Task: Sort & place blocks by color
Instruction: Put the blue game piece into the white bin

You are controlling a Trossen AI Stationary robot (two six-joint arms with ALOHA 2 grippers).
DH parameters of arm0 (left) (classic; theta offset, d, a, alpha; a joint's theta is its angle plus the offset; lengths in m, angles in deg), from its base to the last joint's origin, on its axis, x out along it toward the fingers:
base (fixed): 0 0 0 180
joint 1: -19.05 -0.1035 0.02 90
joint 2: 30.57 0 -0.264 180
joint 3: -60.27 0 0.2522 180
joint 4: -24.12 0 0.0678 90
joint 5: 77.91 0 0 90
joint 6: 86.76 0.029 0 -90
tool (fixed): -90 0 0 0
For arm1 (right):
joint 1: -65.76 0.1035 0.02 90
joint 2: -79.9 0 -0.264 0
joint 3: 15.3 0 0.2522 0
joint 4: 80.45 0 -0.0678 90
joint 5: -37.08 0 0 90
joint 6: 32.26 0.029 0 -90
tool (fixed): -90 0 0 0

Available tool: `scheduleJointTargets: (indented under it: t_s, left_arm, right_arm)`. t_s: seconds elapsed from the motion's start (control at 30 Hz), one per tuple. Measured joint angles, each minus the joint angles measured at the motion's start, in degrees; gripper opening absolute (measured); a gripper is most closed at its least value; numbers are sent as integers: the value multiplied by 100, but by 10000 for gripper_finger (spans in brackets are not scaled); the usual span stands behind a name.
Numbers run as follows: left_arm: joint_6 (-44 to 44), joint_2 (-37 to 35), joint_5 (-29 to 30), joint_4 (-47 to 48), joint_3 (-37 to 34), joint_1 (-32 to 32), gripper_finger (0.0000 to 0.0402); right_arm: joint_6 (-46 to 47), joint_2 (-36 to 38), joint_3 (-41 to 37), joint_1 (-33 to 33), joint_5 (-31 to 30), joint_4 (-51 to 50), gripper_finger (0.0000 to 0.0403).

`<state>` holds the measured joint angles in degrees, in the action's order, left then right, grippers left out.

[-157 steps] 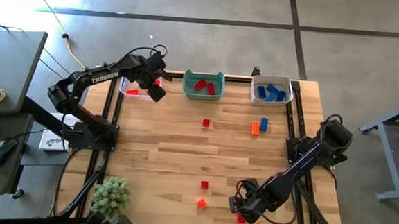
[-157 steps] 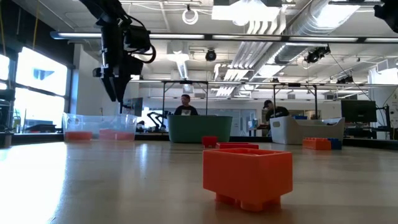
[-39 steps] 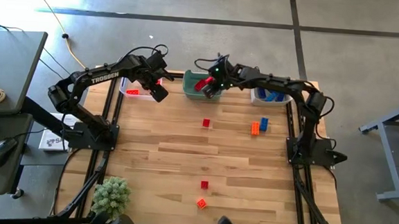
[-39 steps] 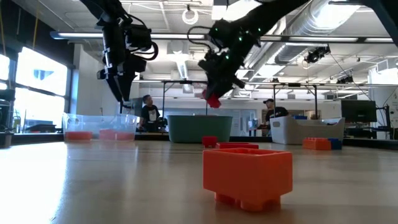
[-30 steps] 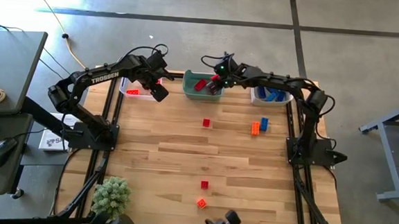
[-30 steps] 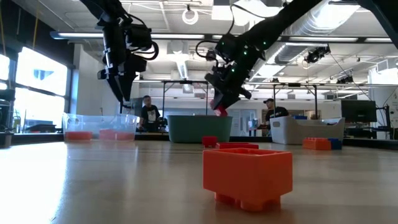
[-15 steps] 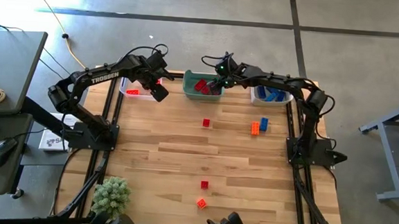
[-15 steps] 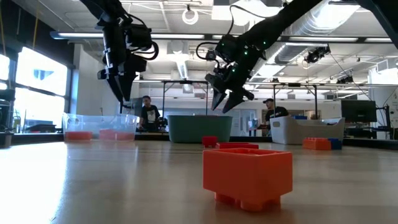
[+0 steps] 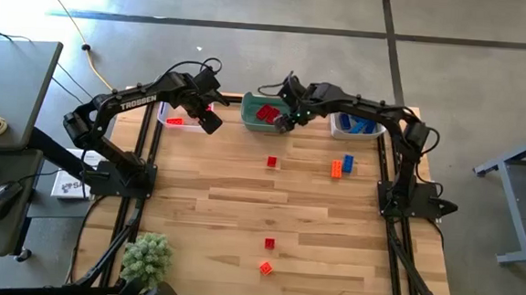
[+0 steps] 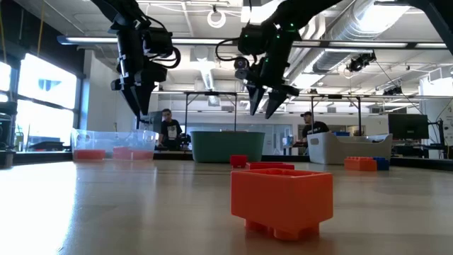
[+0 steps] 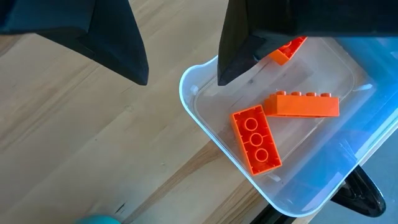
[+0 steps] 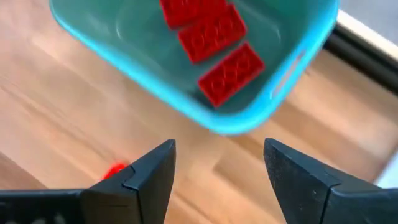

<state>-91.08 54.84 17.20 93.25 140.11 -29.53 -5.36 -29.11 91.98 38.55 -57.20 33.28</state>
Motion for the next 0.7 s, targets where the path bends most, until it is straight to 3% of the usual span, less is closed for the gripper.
scheduleJointTargets:
  t_s: [0.63,0.7]
  left_arm:
    - [203,0,-1,-217,0,-1,182]
    - [201,0,0,-260,0,0,182]
  right_arm:
    - [1706,2,21,1709,-2495,-3737,232]
    - [1845,24,-57,1852,-2684,-3775,232]
